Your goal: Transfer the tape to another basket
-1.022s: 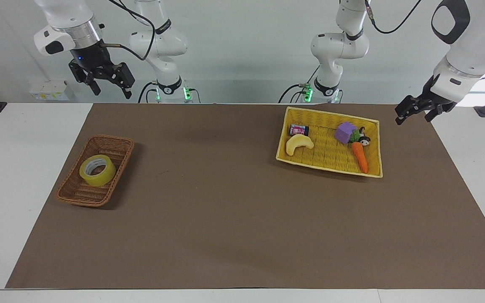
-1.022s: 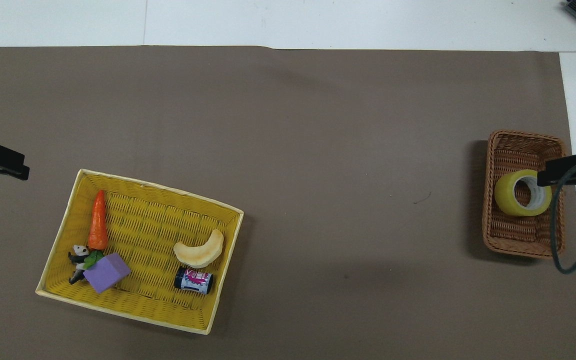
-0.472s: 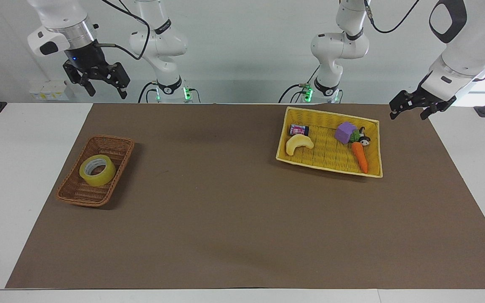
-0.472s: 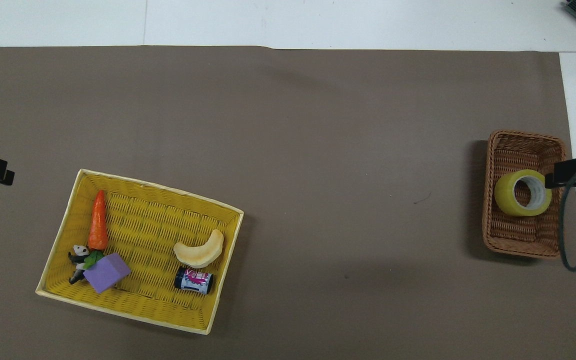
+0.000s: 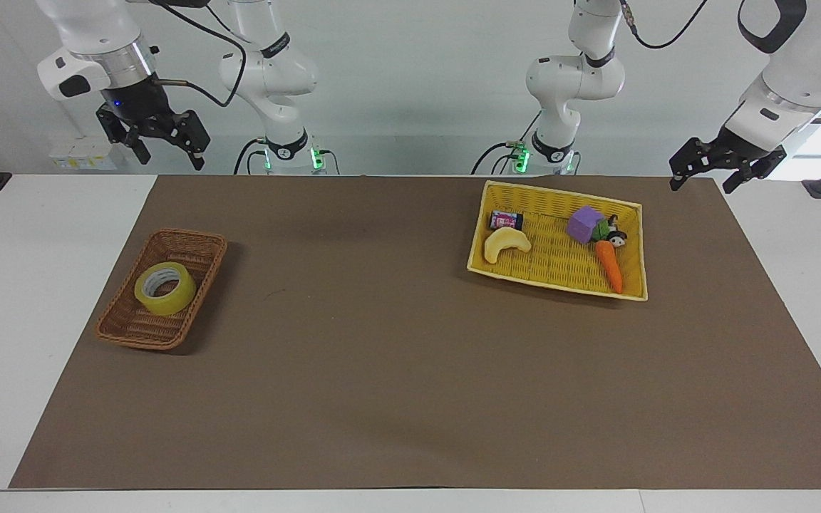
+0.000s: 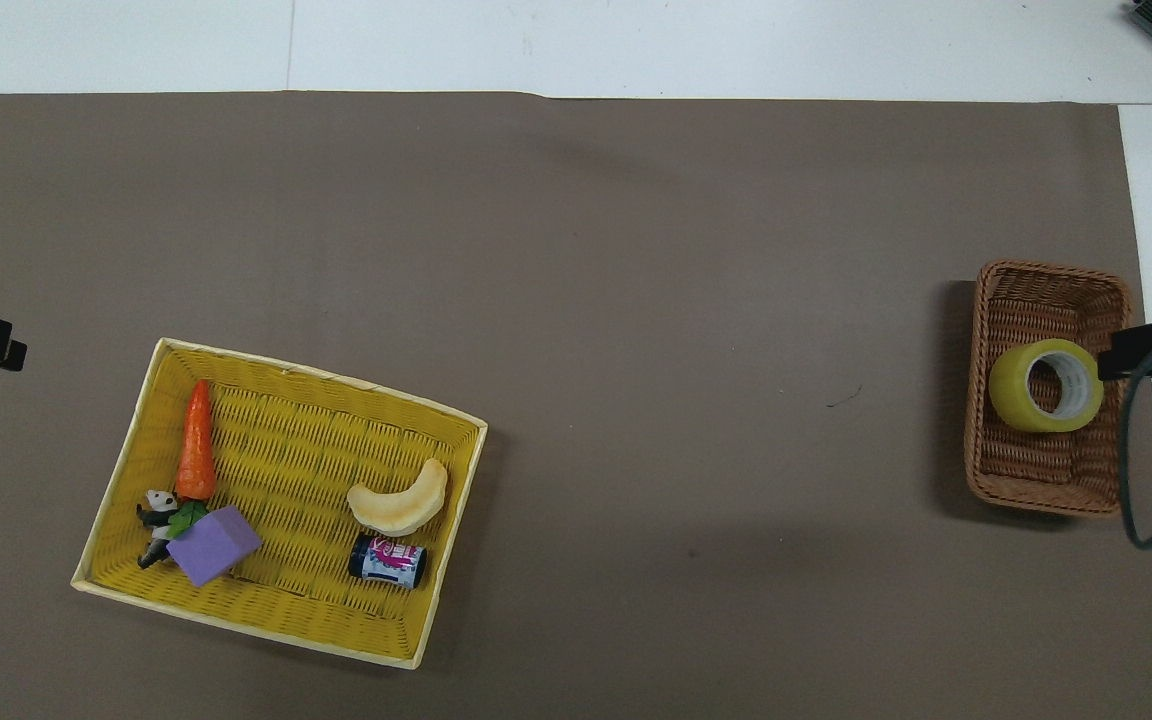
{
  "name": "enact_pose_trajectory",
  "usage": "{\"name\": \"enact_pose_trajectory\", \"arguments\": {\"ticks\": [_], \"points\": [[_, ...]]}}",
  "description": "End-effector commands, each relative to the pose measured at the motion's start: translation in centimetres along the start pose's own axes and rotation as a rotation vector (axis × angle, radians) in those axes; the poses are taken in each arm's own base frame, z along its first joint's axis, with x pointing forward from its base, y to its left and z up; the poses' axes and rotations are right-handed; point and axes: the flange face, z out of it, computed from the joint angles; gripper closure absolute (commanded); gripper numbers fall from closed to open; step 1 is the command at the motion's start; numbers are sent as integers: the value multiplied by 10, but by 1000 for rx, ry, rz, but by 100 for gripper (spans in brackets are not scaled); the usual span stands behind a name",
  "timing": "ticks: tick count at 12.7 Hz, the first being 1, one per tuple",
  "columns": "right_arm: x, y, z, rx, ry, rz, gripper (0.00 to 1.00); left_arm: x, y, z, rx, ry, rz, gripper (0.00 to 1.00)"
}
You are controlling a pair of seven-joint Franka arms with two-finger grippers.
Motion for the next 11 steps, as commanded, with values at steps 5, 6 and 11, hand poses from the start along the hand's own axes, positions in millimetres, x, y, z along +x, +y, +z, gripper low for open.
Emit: {"name": "enact_pose_trajectory", "arguments": {"ticks": [5,6,11], "points": [[-6,-1,4,-18,11,-118,0,-4,-3,-2,-6,4,9,0],[-5,-4,4,11,10,-101,0,-4,-3,-2,-6,4,9,0],[1,2,0,45,19,-82,0,-4,-3,-2,-6,4,11,0]]}}
